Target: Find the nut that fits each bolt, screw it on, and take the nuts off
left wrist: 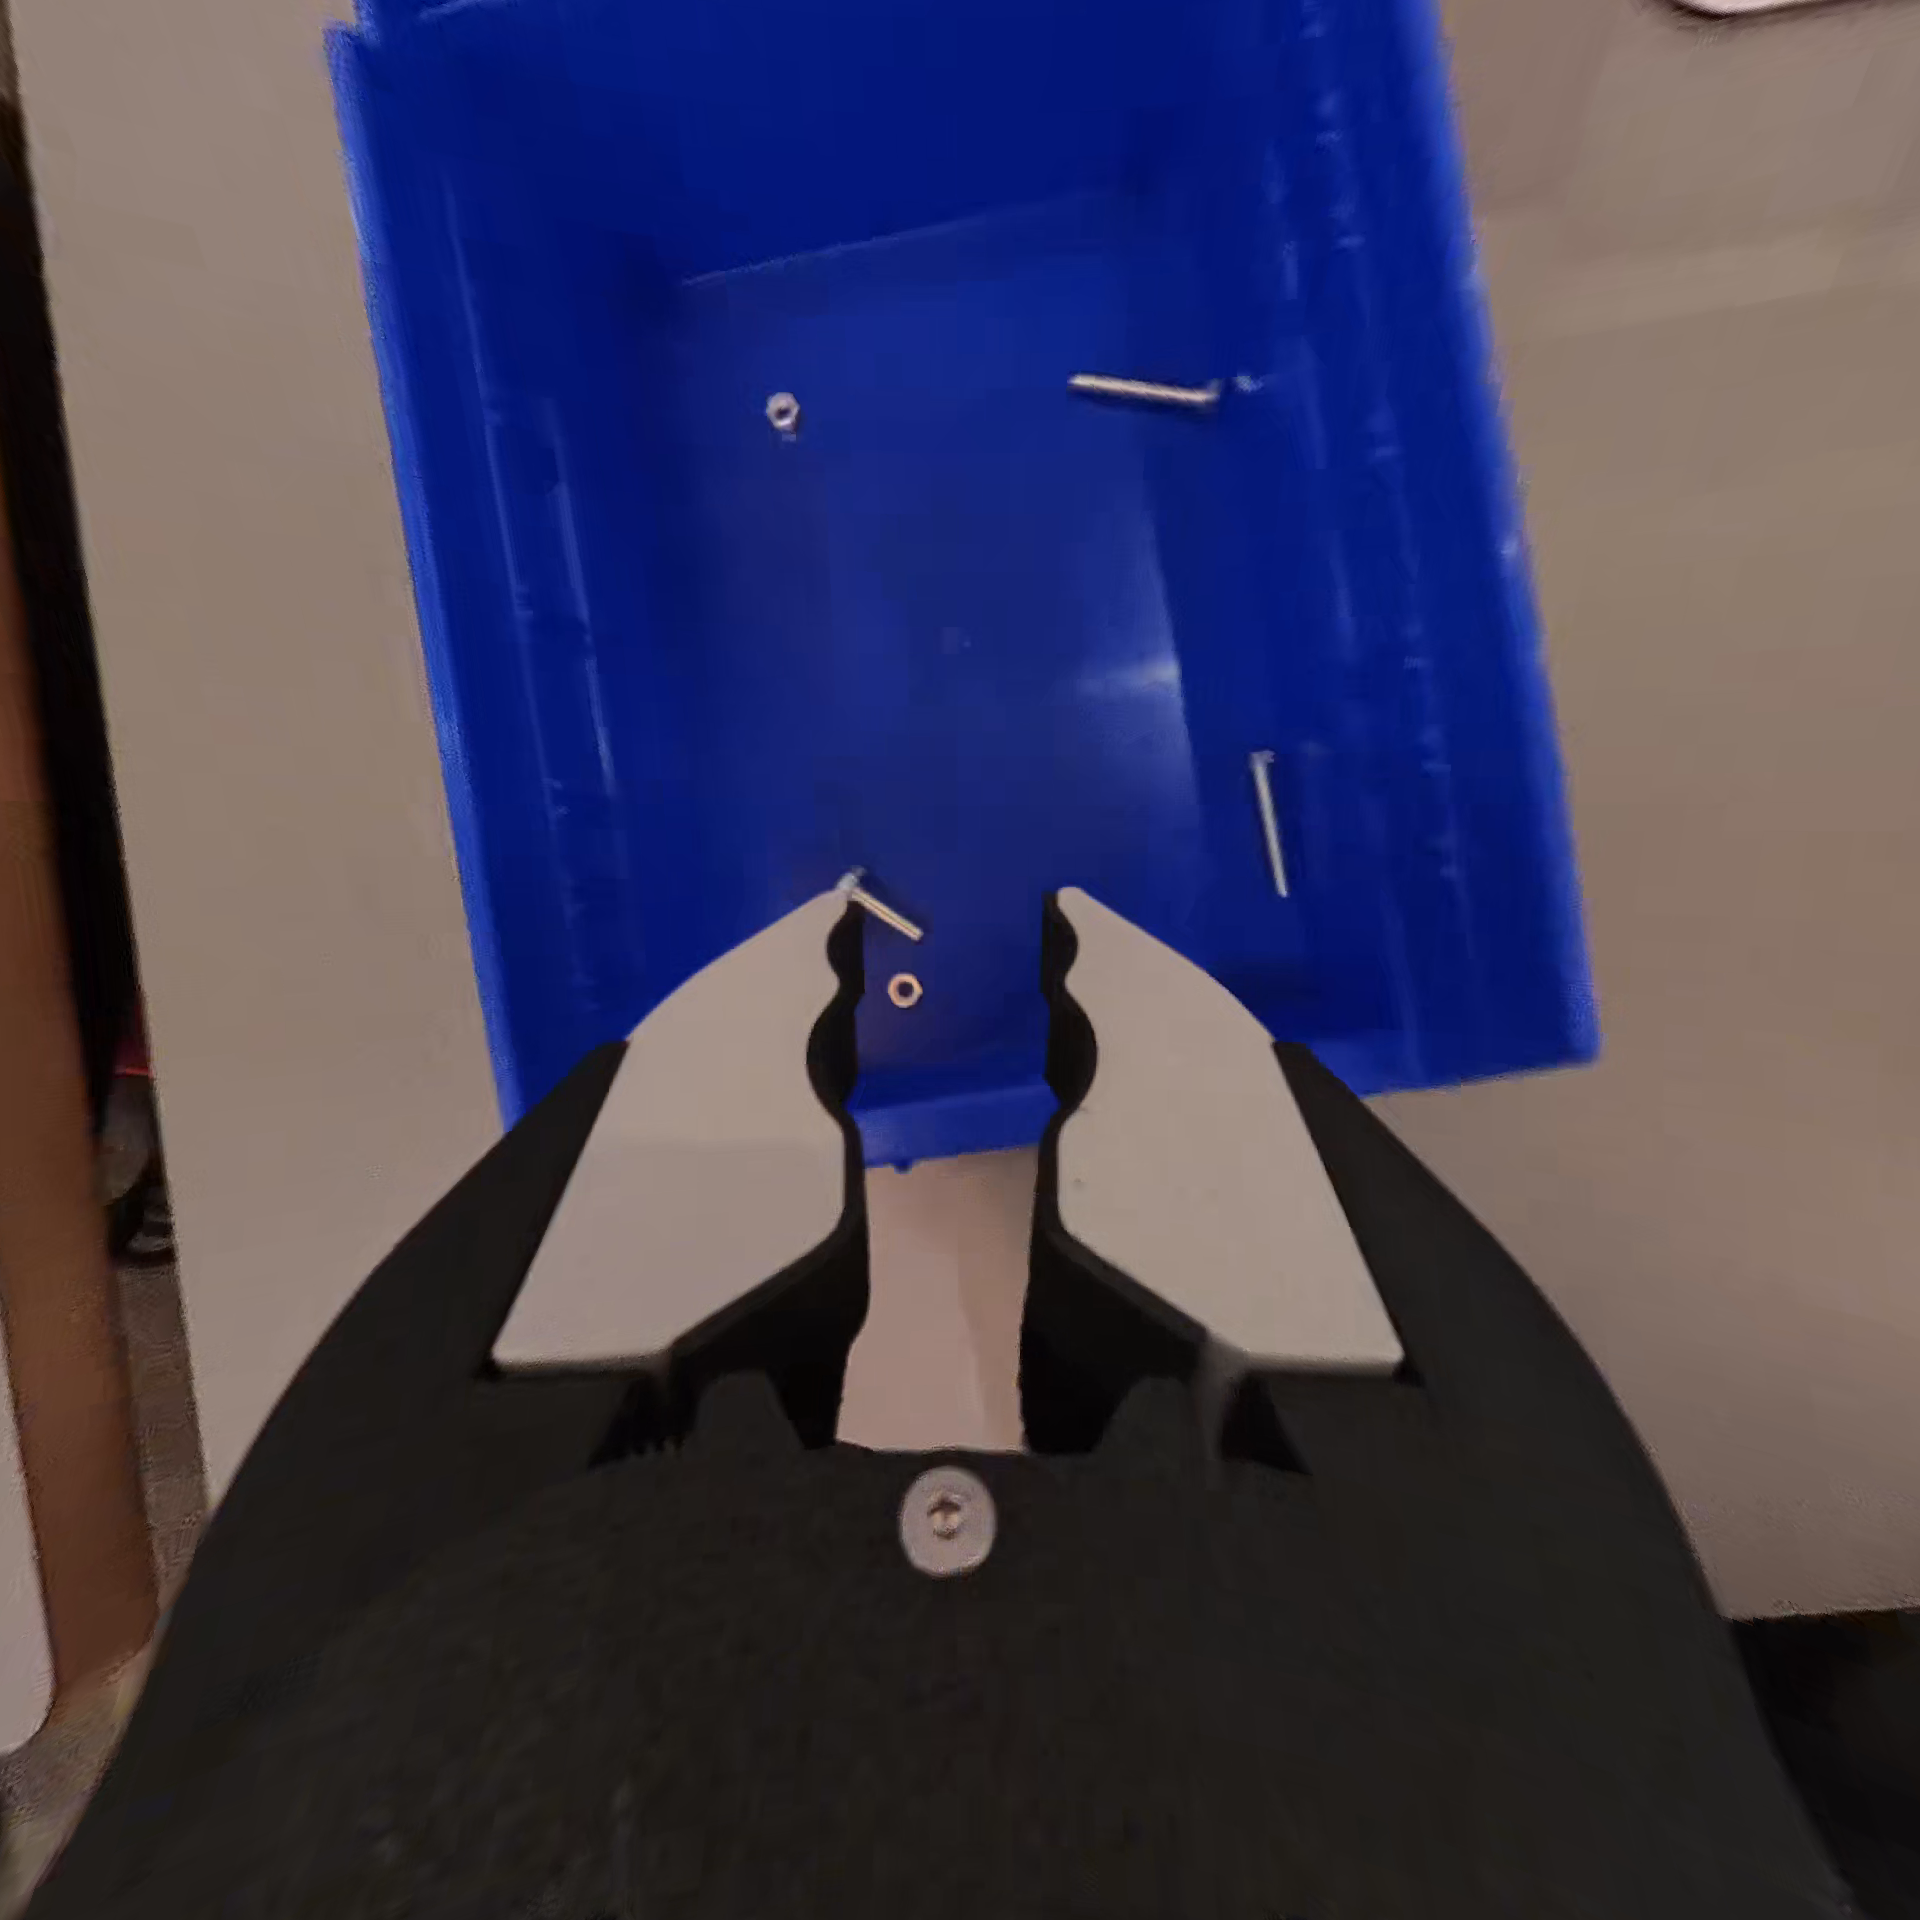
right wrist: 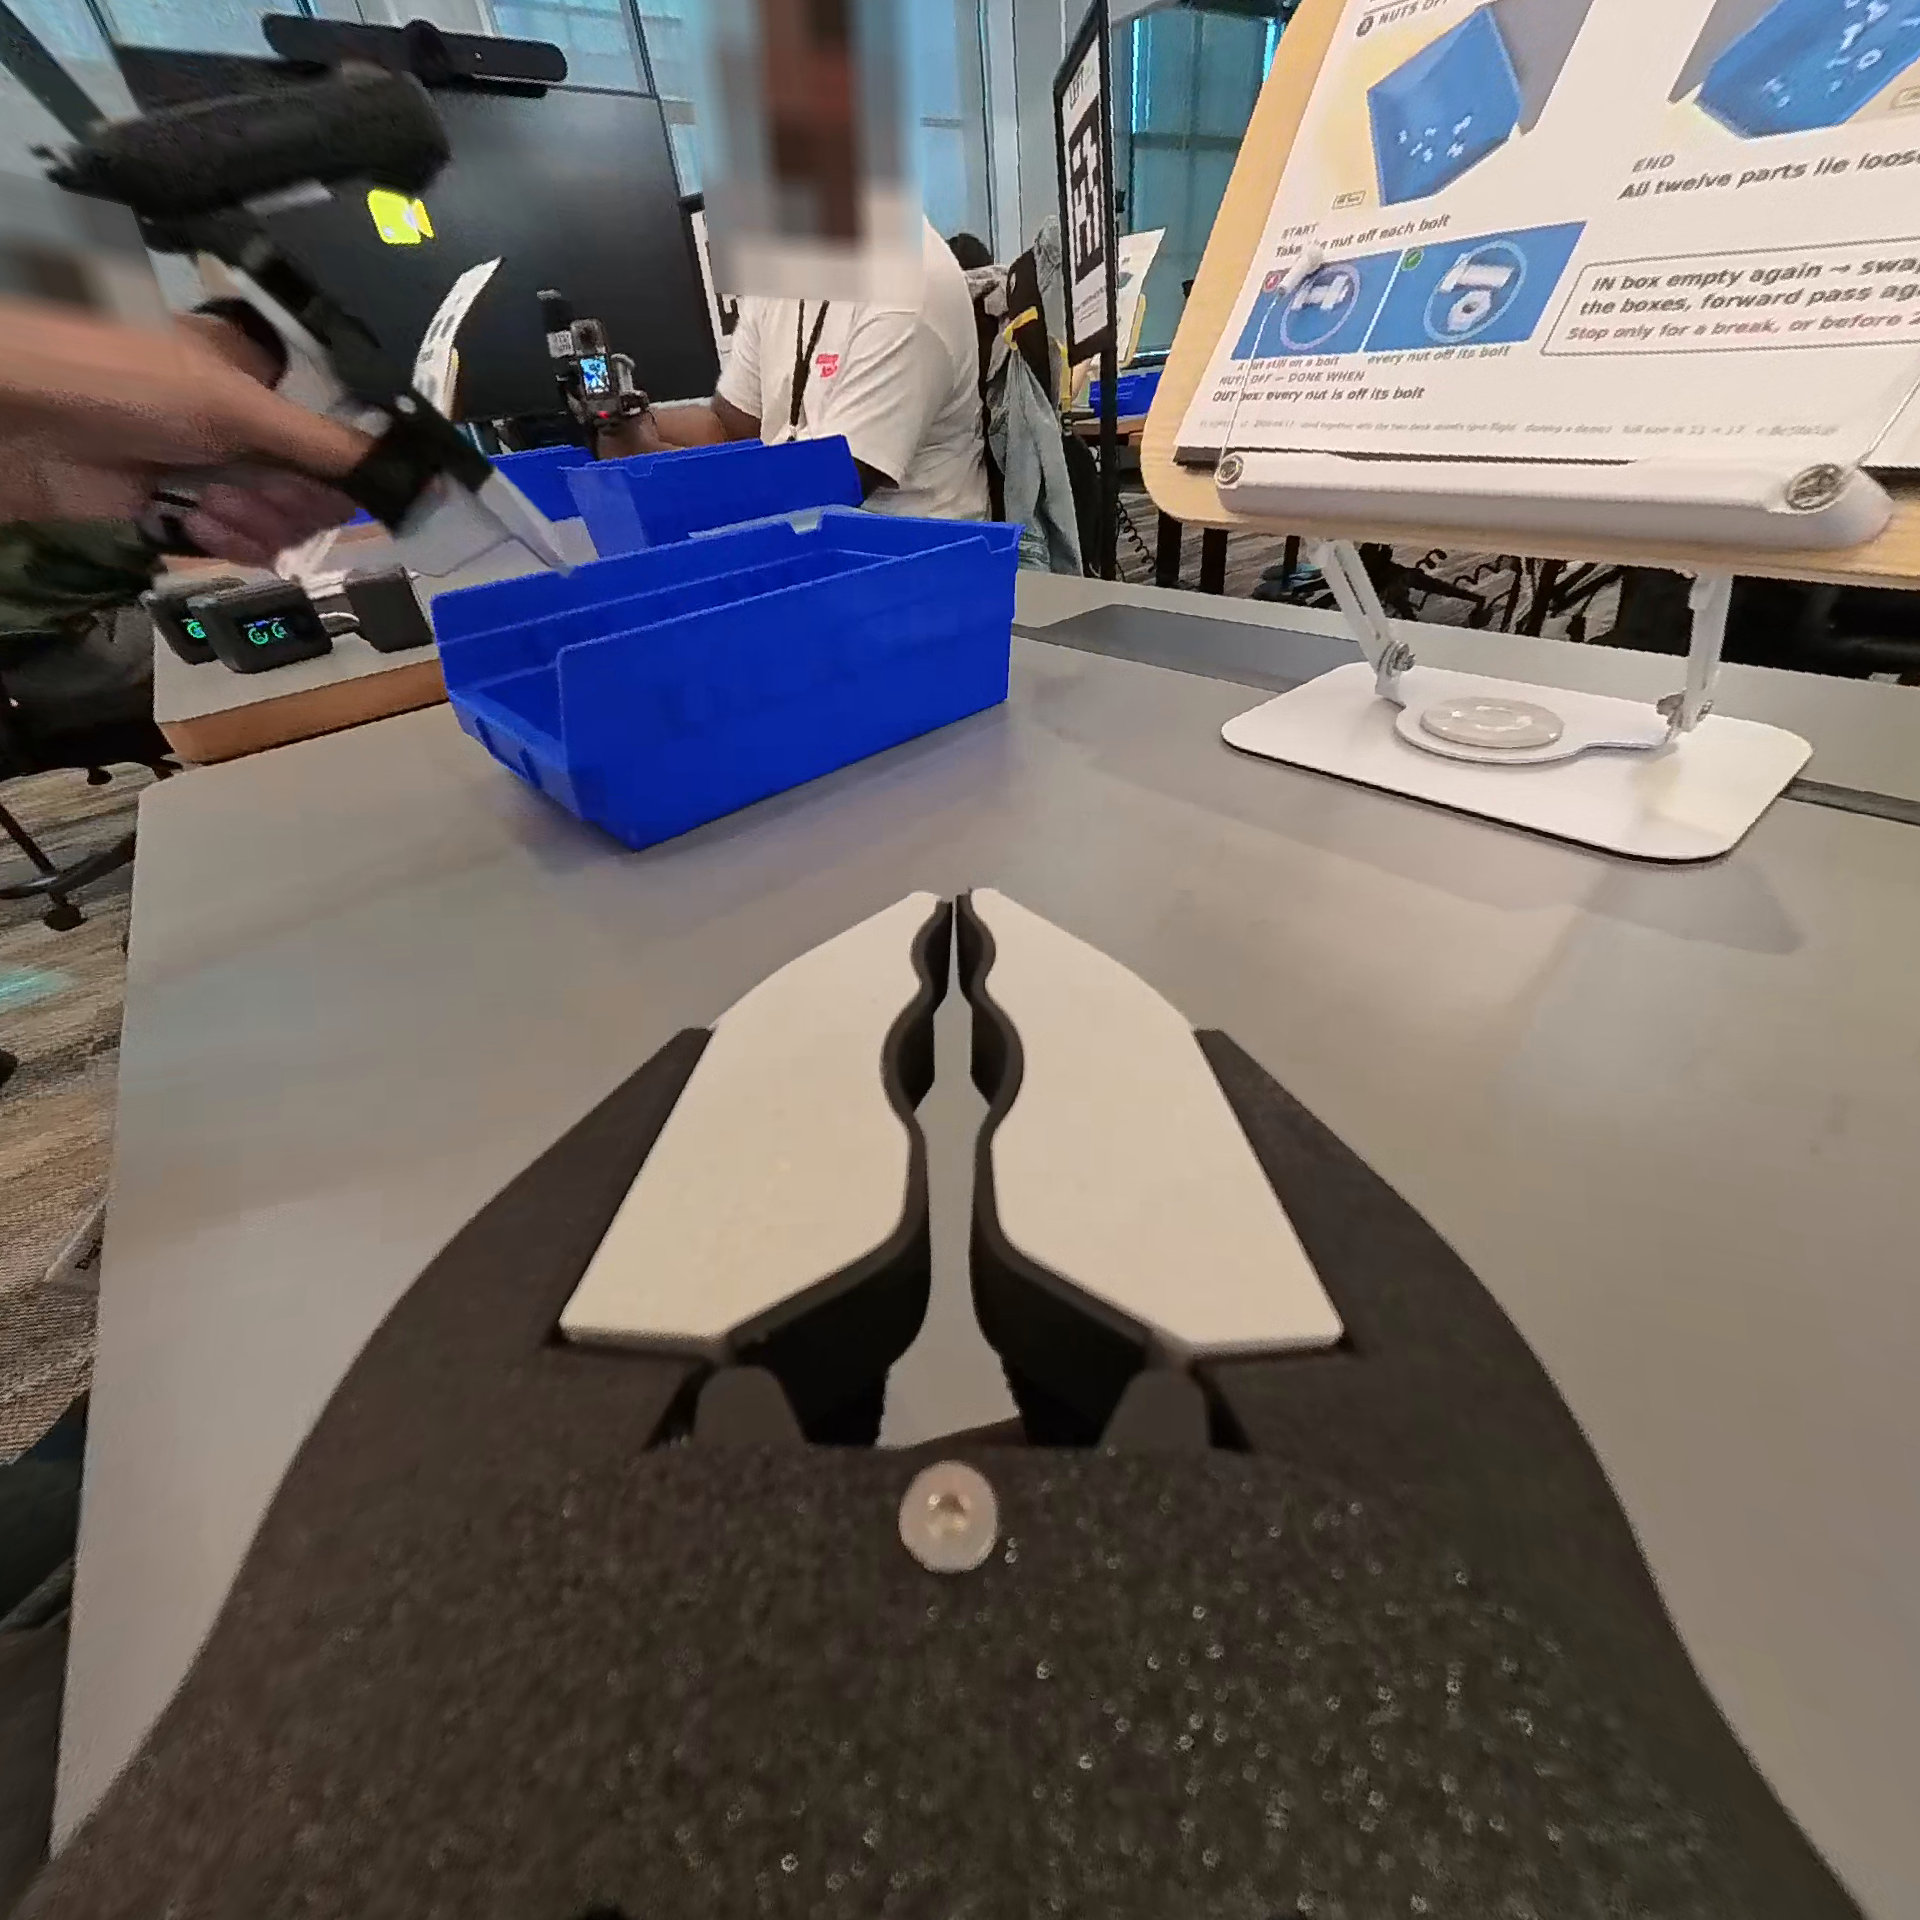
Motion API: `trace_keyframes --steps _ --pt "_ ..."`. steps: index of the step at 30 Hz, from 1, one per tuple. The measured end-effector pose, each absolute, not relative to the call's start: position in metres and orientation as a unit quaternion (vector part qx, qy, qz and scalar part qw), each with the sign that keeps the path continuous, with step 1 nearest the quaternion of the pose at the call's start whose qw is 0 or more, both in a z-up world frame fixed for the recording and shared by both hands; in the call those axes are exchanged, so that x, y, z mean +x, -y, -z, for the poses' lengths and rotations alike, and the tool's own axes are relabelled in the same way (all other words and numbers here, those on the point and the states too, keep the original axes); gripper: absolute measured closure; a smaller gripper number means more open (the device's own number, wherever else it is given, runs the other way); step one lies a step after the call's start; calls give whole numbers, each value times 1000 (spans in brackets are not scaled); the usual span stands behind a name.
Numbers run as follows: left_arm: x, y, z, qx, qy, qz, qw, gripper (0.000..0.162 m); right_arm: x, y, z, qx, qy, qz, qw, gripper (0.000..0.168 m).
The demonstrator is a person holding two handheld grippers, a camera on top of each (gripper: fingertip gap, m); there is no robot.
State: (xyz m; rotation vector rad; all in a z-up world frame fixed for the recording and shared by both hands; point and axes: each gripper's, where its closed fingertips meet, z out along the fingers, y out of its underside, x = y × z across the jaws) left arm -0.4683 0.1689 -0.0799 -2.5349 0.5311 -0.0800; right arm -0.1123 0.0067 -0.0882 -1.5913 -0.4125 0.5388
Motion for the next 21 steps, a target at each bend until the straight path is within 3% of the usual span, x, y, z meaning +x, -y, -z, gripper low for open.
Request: trace_keyframes --steps 13,17,19,21 --pt "-500 -192 172 -932 -347 -104 14 135 -115 -5 88 -697 192 -235 650 167" --pt "-500 -192 188 -935 -342 -93 -9 136 -115 -5 88 -697 190 -238 649 167" --pt "-496 -192 190 -941 -330 -75 -1 157 -114 -5 88 -697 190 -238 649 167" --pt "-497 -191 190 -944 -321 -75 2 157 -114 -5 88 -697 189 -239 649 167"
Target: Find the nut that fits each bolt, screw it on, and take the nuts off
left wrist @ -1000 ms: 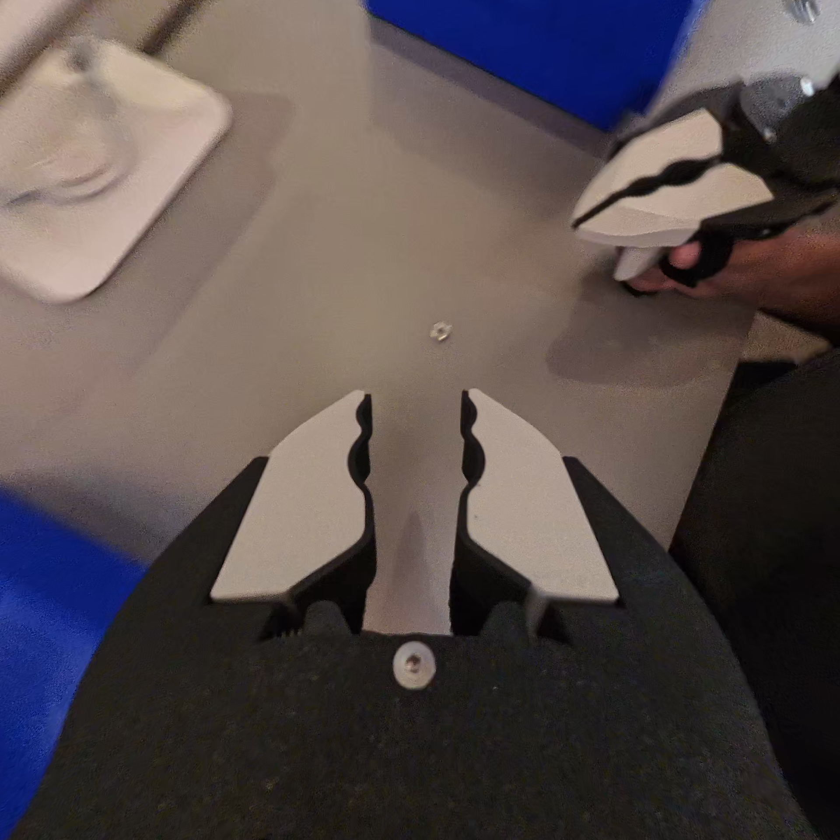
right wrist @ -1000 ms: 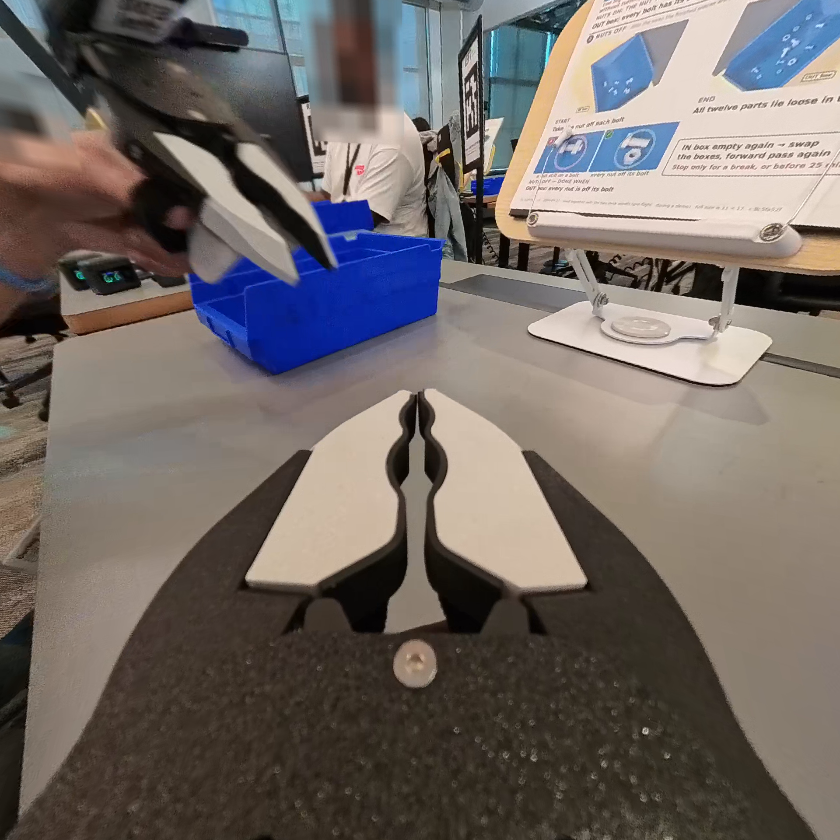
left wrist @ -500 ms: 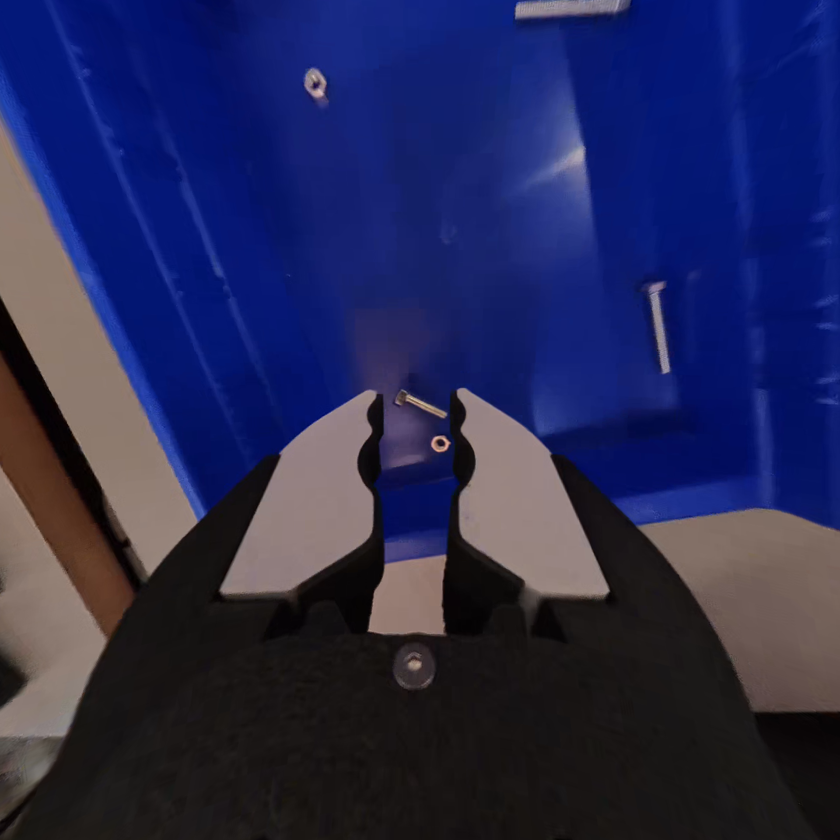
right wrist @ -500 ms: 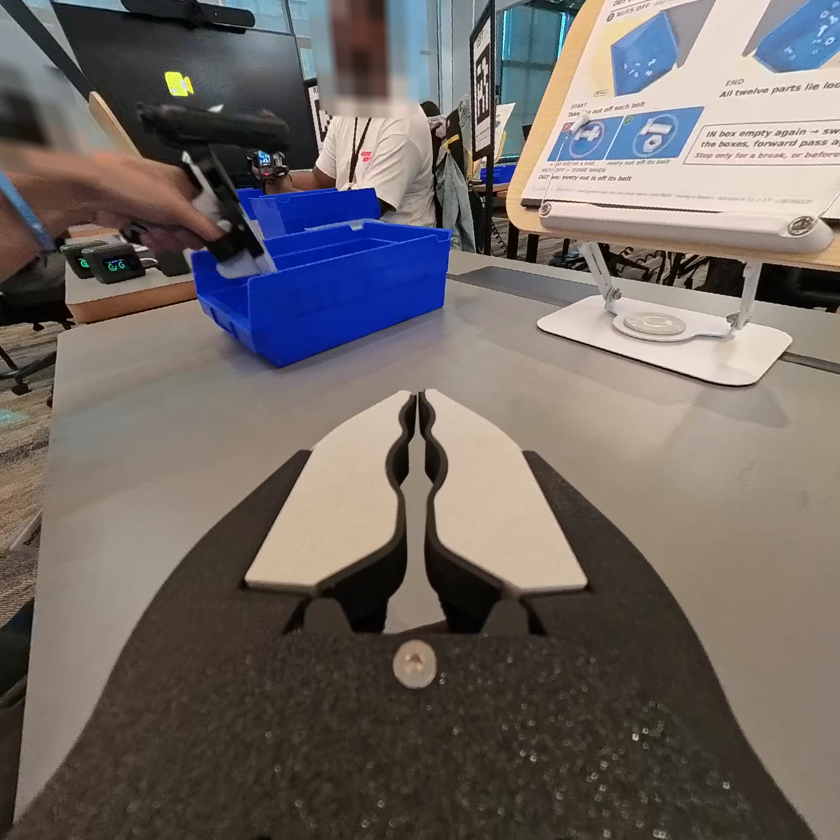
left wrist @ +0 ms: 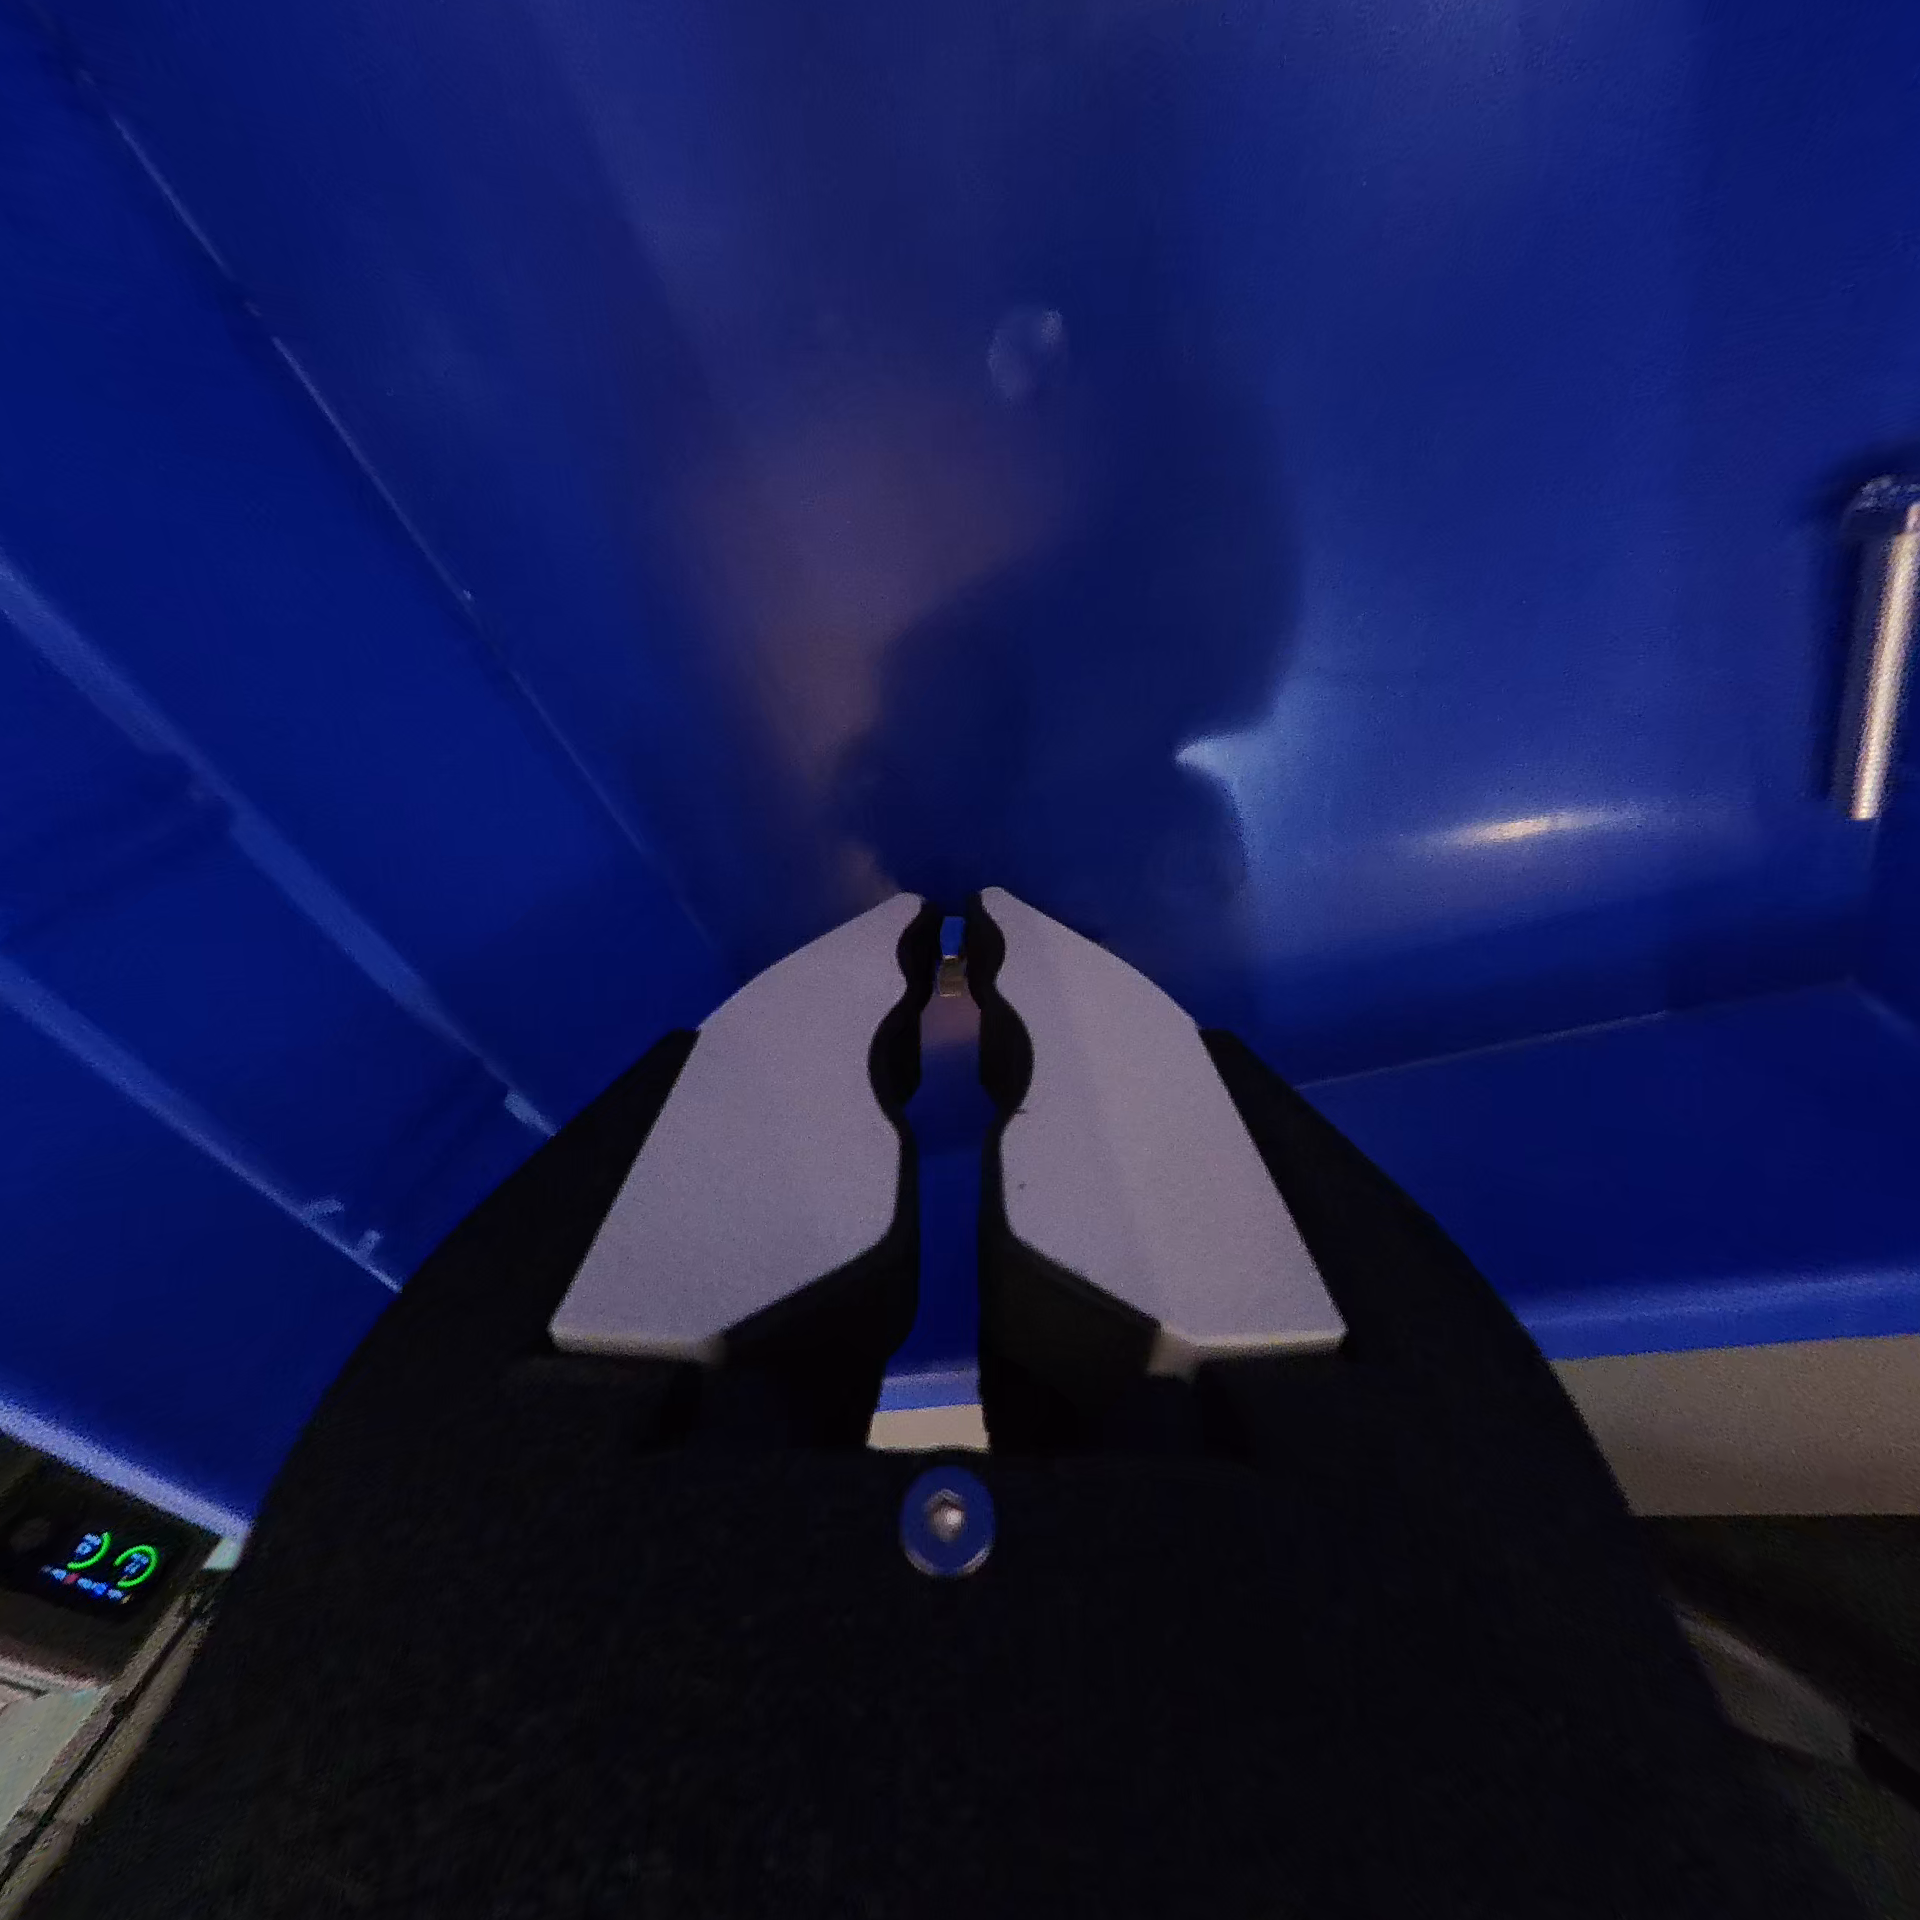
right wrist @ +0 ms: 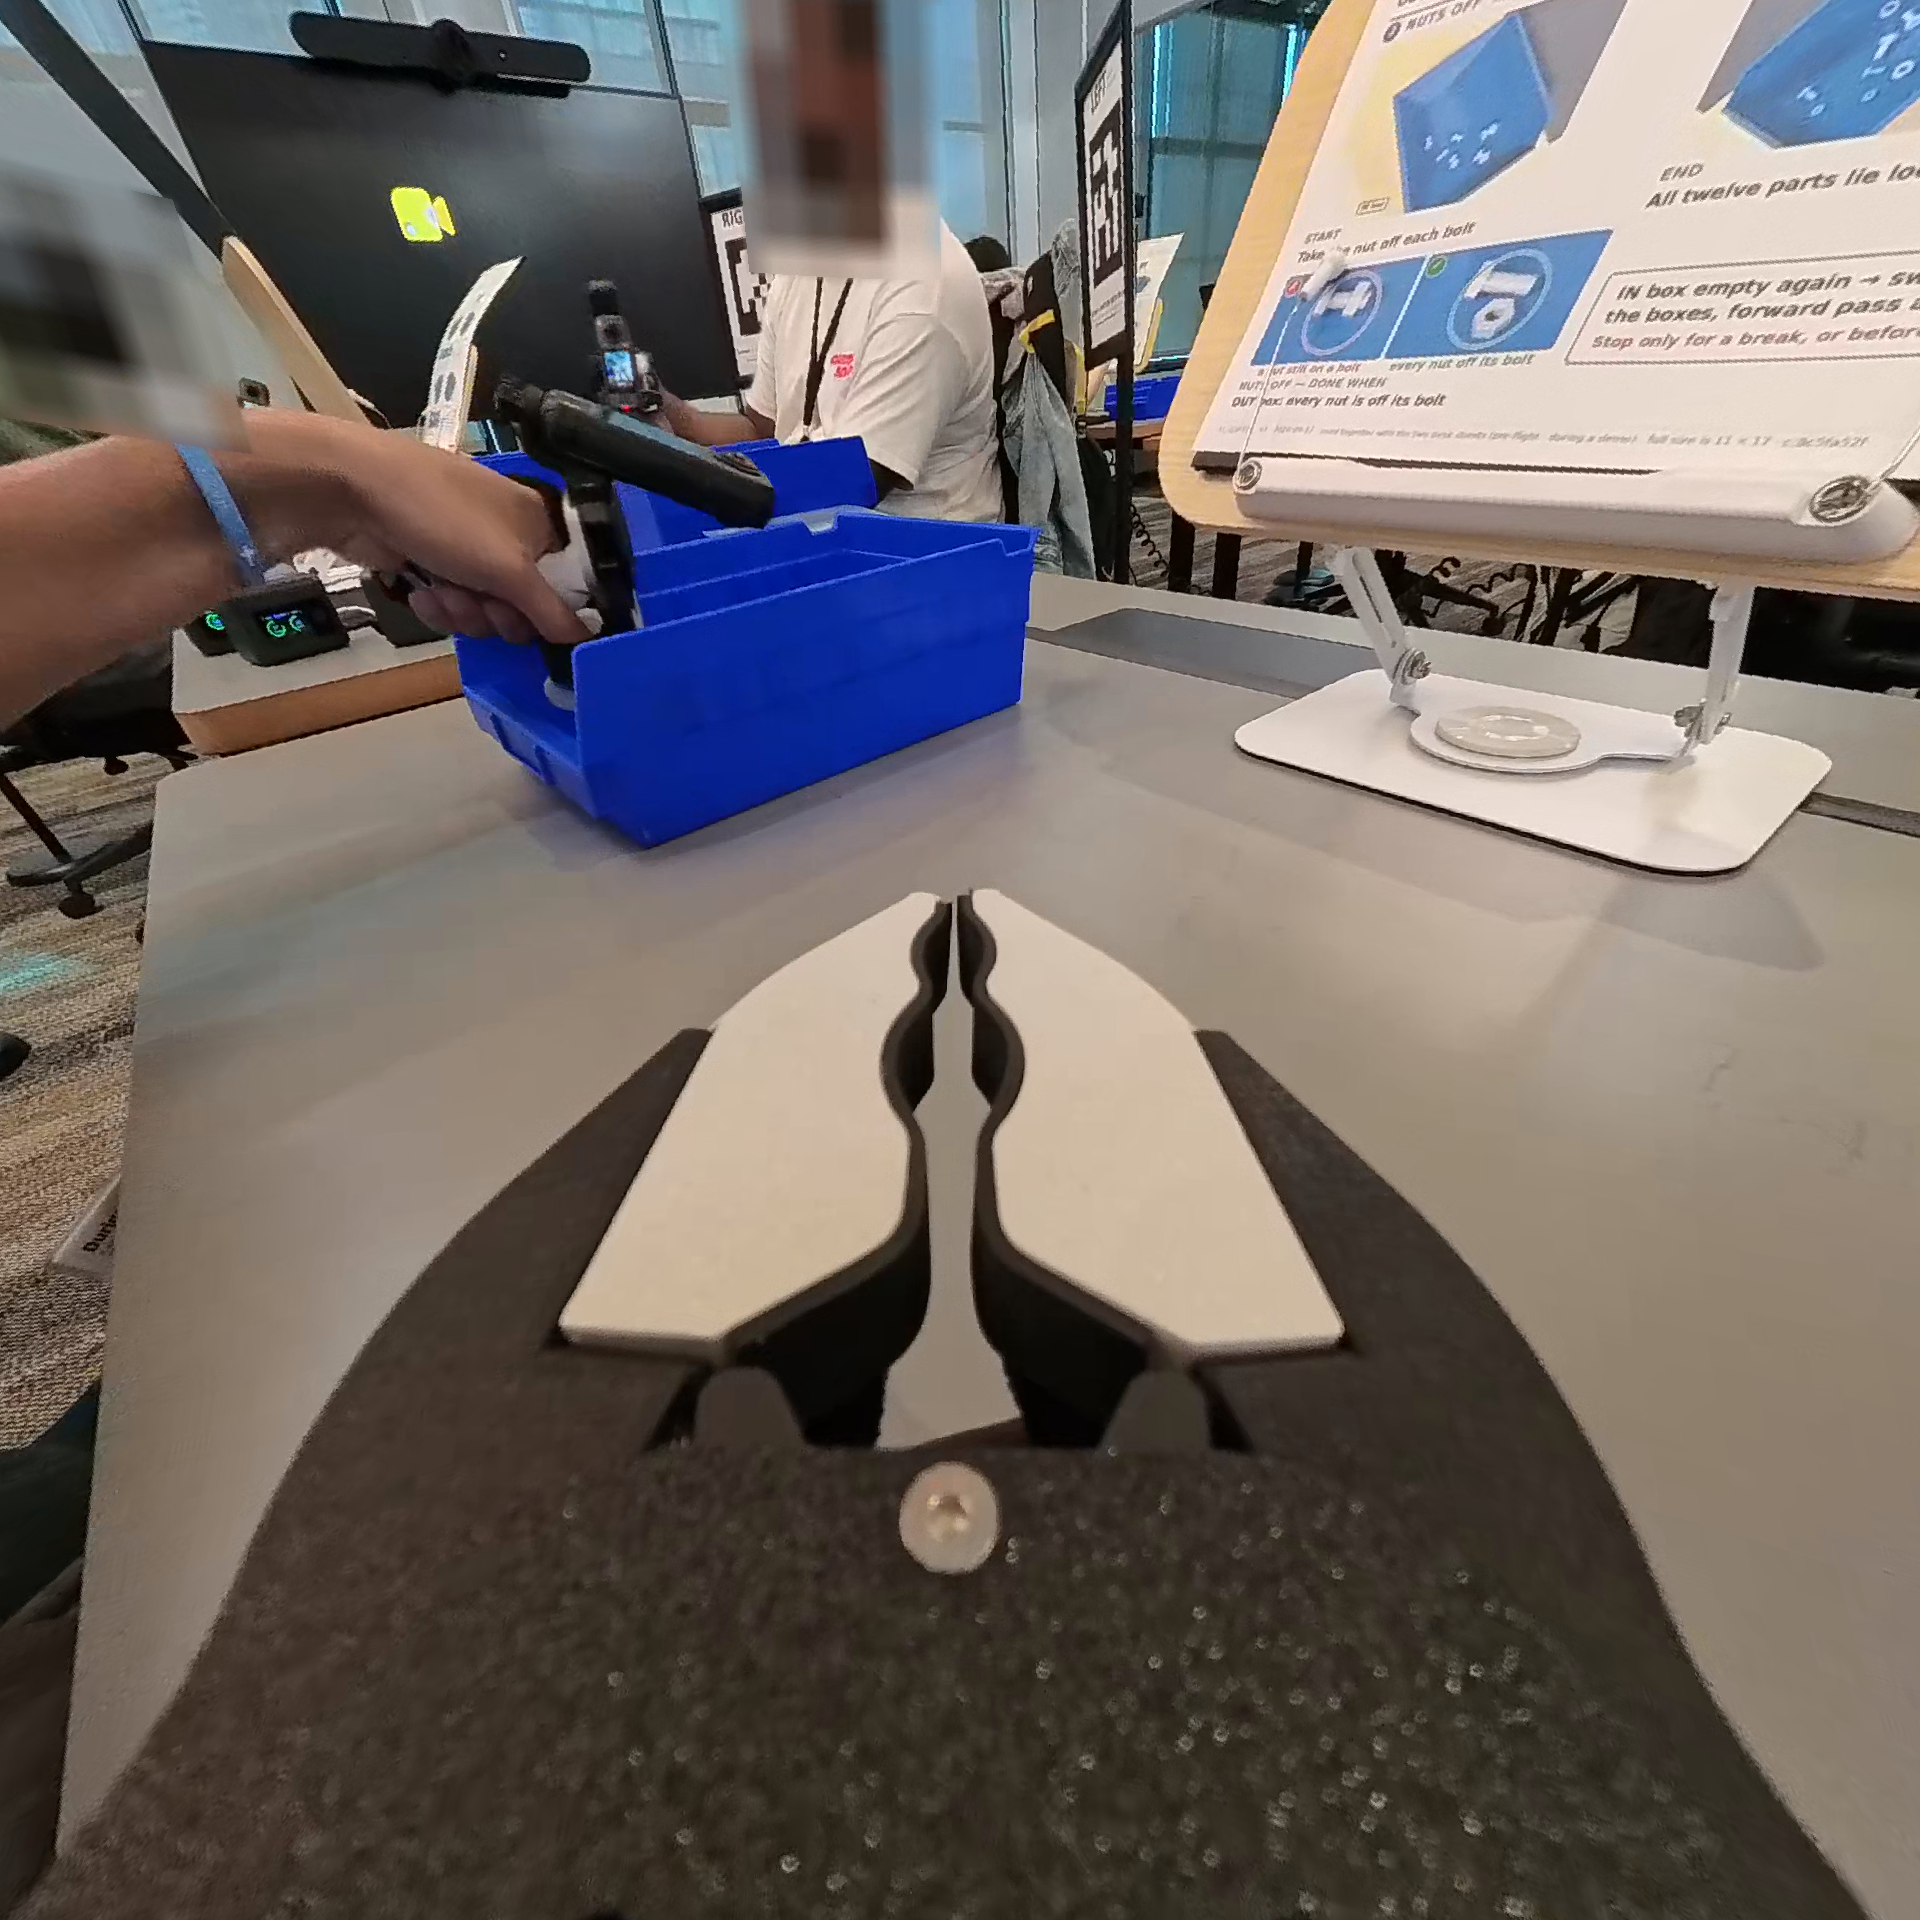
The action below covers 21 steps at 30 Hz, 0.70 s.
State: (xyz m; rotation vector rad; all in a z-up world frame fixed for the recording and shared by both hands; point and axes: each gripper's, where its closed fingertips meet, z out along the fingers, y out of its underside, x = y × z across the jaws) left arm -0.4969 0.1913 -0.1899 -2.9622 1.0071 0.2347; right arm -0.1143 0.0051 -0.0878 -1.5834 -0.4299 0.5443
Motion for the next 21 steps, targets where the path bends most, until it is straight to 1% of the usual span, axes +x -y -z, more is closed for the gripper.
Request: trace_keyframes --steps 3,6,9,12,14,18,21 --pt "-493 -192 186 -947 -314 -64 28 157 -114 -5 88 -697 189 -240 649 167" --pt "-485 -196 163 -949 -297 -50 97 157 -114 -5 88 -697 189 -239 649 167" --pt "-453 -193 114 -936 -284 -2 209 157 -114 -5 88 -697 188 -239 649 167" --pt "-389 -168 57 -891 -297 100 327 157 -114 -5 88 -697 188 -238 649 167" --pt "-344 -143 33 -856 -314 161 378 157 -114 -5 88 -697 189 -237 649 167" --pt "-290 -112 35 -825 -331 189 416 157 -115 -5 88 -698 192 -235 649 167" --pt "-247 -89 50 -815 -330 272 391 157 -124 -3 88 -694 212 -245 643 165"
